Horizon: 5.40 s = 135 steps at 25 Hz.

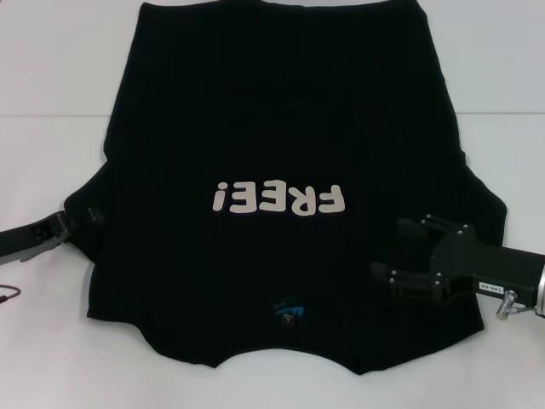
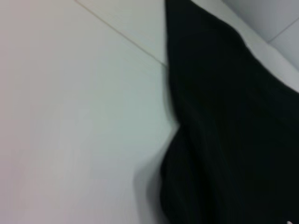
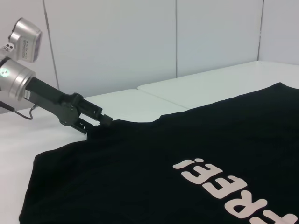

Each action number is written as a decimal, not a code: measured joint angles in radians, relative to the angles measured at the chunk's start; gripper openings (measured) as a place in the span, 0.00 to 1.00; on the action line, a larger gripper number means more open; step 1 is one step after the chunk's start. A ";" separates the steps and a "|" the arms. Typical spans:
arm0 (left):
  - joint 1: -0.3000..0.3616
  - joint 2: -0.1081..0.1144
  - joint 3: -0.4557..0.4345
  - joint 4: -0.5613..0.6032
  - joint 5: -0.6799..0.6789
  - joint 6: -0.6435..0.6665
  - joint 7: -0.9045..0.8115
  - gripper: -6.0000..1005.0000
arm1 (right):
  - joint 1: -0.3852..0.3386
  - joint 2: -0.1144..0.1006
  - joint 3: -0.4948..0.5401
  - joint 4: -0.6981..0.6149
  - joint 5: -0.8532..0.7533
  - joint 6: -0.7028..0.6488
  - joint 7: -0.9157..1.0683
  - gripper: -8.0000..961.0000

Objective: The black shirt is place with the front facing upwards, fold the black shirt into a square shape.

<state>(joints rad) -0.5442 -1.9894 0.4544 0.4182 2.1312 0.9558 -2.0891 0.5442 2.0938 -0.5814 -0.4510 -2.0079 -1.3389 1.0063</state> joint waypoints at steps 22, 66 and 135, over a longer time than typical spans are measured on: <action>-0.008 0.011 0.009 0.002 0.014 -0.006 -0.040 0.15 | -0.003 0.000 0.000 0.000 0.005 0.000 0.000 0.94; 0.050 0.050 -0.136 0.100 0.009 0.067 -0.056 0.00 | -0.001 0.000 0.005 0.011 0.005 -0.003 -0.002 0.94; -0.105 -0.101 0.023 -0.033 -0.198 -0.176 -0.097 0.91 | 0.003 0.000 0.000 0.051 0.000 0.024 -0.009 0.94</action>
<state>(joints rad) -0.6497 -2.0902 0.4777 0.3851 1.9328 0.7794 -2.1858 0.5476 2.0938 -0.5814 -0.4004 -2.0081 -1.3144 0.9970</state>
